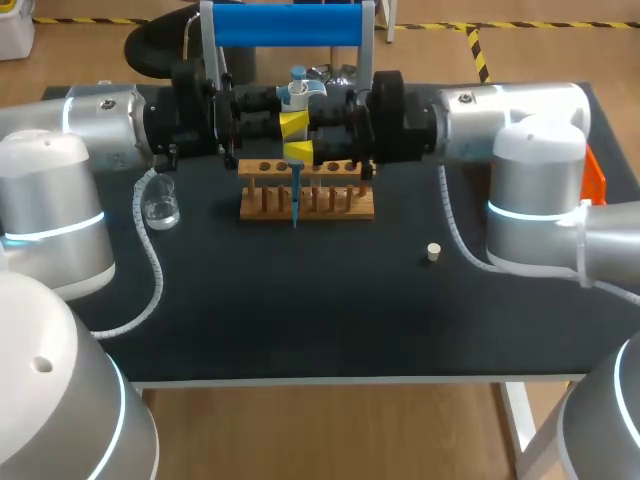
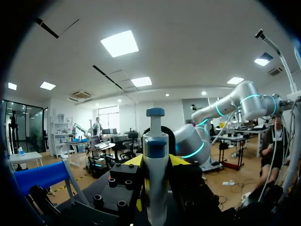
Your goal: Invert the test tube, pick up the pipette, mount the tip to pipette, aspirate from beaker and dispense into the tube, eject the tip, return the pipette, and cap with the stopper.
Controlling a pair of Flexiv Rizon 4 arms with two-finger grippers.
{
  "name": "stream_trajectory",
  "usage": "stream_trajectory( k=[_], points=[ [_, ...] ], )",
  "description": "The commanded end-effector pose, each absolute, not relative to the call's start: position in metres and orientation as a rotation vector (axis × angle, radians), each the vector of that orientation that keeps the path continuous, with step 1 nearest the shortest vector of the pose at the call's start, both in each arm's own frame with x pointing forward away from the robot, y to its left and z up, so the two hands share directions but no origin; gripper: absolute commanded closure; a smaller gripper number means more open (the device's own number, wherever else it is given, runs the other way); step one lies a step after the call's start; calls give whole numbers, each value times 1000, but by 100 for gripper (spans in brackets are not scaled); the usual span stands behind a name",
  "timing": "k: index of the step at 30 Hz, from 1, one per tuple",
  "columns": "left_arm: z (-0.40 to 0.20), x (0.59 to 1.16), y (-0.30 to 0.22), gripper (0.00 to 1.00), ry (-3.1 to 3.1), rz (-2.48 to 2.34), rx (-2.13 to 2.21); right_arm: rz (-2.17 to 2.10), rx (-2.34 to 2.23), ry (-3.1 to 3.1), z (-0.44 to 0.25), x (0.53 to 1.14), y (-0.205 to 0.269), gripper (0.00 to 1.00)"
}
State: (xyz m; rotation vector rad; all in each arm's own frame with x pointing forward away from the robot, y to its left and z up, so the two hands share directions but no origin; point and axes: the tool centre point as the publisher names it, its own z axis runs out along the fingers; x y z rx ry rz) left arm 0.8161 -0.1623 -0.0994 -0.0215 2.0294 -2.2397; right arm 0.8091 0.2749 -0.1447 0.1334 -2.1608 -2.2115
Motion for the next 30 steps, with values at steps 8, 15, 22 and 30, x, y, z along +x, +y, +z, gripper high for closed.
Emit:
stream_trajectory(
  k=[8, 15, 22, 30],
  points=[
    [-99, 816, -163, 100, 2027, -2241, -20, -2216, 141, -2158, -144, 808, 280, 56],
    [-99, 816, -163, 100, 2027, -2241, -20, -2221, 148, -2153, -143, 808, 279, 74],
    [-99, 816, -163, 100, 2027, -2241, -20, -2225, 154, -2144, -142, 807, 277, 100],
    [-99, 816, -163, 0, 2027, -2241, -20, -2217, 173, -2133, -143, 807, 274, 100]
  ],
)
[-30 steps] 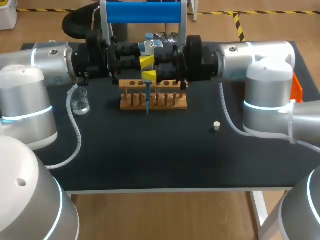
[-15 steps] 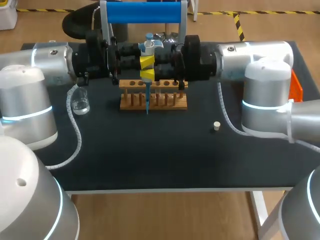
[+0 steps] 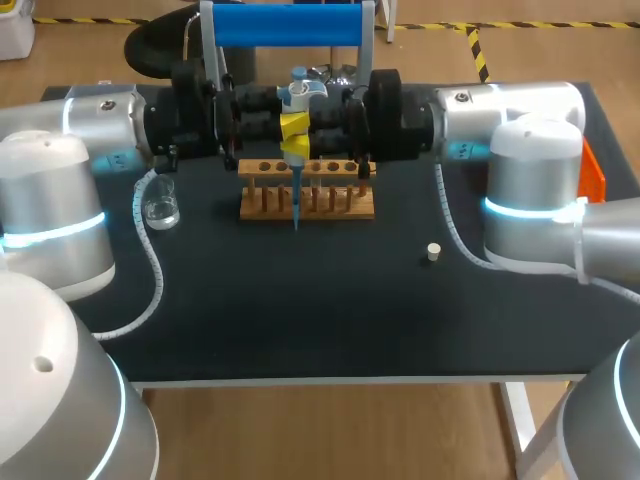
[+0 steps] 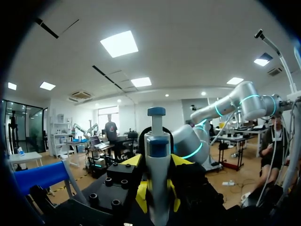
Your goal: Invert the test tube, pick up the pipette, mount the tip to pipette, aspirate from beaker and dispense into the tube, eject the tip, return the pipette, and cap with the stopper.
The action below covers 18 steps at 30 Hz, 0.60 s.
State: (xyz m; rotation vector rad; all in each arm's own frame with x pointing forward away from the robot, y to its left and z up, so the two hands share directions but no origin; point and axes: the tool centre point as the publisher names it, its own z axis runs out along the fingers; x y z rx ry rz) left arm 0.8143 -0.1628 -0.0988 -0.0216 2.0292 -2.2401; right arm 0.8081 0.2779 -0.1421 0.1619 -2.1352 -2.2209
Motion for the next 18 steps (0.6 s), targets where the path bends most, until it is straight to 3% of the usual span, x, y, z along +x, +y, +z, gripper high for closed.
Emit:
stream_trajectory(
  k=[1, 18],
  points=[
    [-99, 816, -163, 0, 2027, -2241, -20, -2214, 180, -2133, -143, 807, 272, 100],
    [-99, 816, -163, 0, 2027, -2241, -20, -2115, 329, -2088, -141, 820, 179, 100]
  ],
)
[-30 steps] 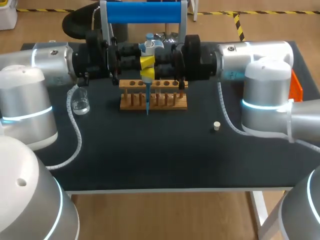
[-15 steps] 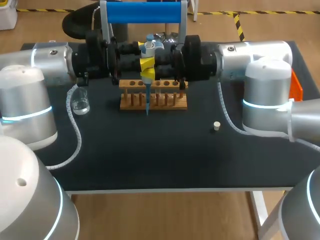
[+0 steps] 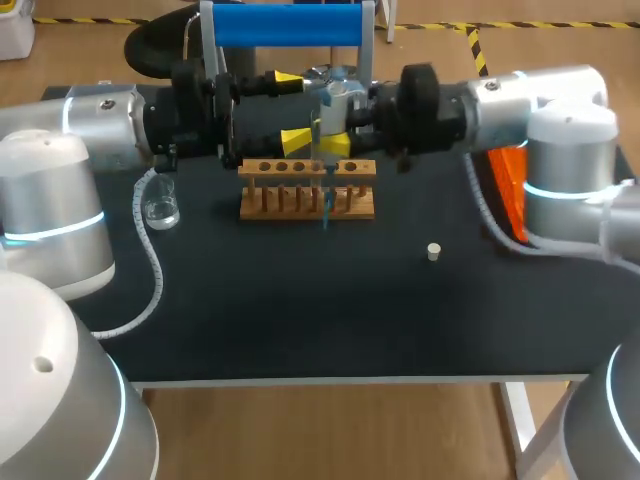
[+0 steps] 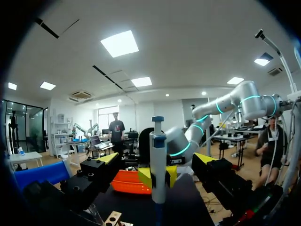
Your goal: Invert the test tube, pick up the pipette, mount the tip to pipette, aspirate from beaker and dispense into the tube, eject the tip, return the pipette, and cap with the stopper.
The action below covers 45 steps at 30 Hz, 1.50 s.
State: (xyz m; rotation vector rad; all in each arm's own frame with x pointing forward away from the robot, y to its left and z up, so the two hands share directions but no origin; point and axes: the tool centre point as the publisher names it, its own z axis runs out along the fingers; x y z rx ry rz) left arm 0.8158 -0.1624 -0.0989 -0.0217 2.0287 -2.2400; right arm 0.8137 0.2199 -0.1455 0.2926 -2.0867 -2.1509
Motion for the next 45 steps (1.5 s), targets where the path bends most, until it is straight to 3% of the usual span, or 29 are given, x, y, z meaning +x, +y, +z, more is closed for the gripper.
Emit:
stream_trajectory(
  k=[1, 10, 32, 45],
  points=[
    [-99, 816, -163, 0, 2027, -2241, -20, -2110, 333, -2089, -141, 821, 171, 100],
    [-99, 816, -163, 0, 2027, -2241, -20, -2094, 299, -2076, -138, 835, 105, 100],
    [-99, 816, -163, 0, 2027, -2241, -20, -2094, 299, -2076, -138, 835, 105, 100],
    [-99, 816, -163, 0, 2027, -2241, -20, -2103, 403, -2101, -106, 847, -1, 100]
  ],
)
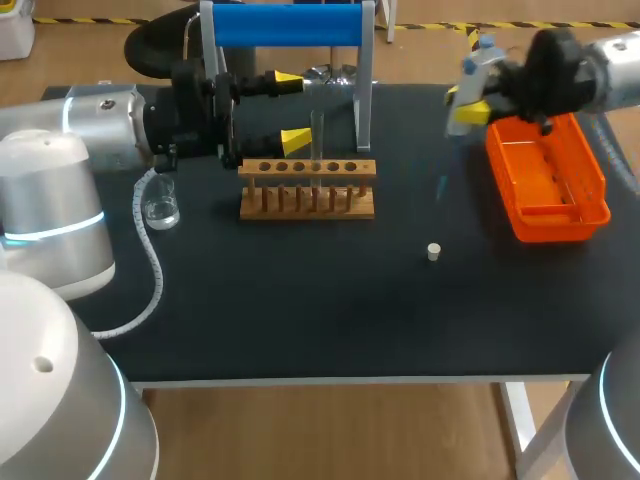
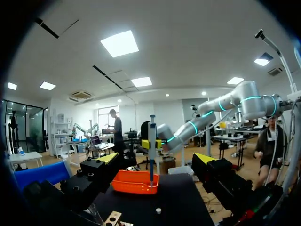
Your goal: Invert the test tube, pick up the pipette, mount the tip to pipette, aspirate from beaker and dispense into the tube, eject the tip, return the pipette, and cap with the stopper.
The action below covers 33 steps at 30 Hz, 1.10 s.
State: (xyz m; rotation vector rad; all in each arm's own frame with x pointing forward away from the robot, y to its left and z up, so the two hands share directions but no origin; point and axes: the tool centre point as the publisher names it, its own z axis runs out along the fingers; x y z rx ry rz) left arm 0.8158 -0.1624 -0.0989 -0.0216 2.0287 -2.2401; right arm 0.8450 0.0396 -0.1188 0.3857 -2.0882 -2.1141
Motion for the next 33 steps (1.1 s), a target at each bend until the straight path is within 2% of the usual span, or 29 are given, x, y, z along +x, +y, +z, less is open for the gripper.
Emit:
stream_trajectory(
  k=[1, 17, 33],
  points=[
    [-99, 816, -163, 0, 2027, -2241, -20, -2108, 409, -2106, -104, 849, -10, 100],
    [-99, 816, -163, 0, 2027, -2241, -20, -2115, 338, -2142, -109, 881, -107, 100],
    [-99, 816, -163, 0, 2027, -2241, -20, -2127, 291, -2169, -121, 915, -164, 100]
  ],
)
